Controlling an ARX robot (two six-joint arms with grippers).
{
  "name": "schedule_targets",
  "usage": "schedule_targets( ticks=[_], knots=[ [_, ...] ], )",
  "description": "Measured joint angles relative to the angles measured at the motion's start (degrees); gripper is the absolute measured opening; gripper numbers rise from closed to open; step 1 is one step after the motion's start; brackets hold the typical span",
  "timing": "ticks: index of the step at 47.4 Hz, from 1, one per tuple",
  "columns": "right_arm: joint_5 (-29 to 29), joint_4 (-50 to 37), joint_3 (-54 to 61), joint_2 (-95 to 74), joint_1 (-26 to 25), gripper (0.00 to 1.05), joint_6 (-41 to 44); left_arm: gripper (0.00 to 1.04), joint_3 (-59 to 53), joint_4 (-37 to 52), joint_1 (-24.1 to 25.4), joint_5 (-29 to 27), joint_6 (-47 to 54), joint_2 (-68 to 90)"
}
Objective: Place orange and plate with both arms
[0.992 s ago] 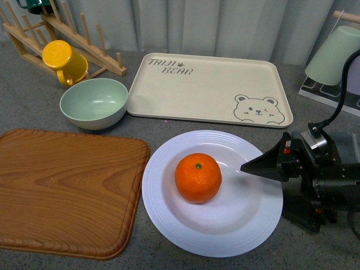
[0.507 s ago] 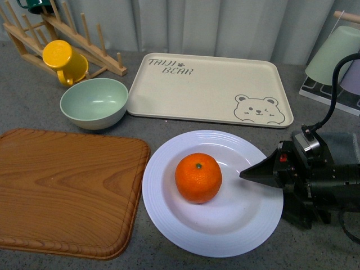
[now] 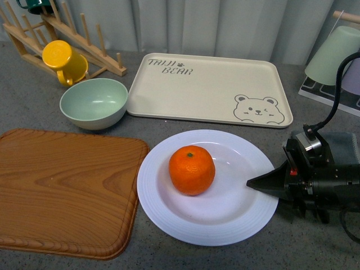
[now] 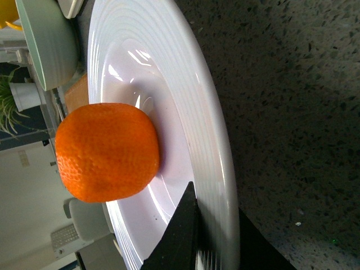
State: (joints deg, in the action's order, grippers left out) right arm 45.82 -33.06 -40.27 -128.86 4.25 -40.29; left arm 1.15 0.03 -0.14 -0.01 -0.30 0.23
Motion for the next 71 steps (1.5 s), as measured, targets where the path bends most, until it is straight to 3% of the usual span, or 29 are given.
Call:
schedule_targets(
  ticks=[34,50,71],
  knots=[
    [1.8,-14.2,1.2,4.3,-1.4,0.04,-8.9,0.98,0.0,0.0,0.0,0.0,0.0,0.0],
    [0.5,-11.2,-11.4,0.8,-0.4,0.04,-12.5,0.98,0.0,0.0,0.0,0.0,0.0,0.0],
    [-3.5,1.5,-40.3,-15.4,3.1,0.04,-14.4,0.98,0.0,0.0,0.0,0.0,0.0,0.0]
  ],
)
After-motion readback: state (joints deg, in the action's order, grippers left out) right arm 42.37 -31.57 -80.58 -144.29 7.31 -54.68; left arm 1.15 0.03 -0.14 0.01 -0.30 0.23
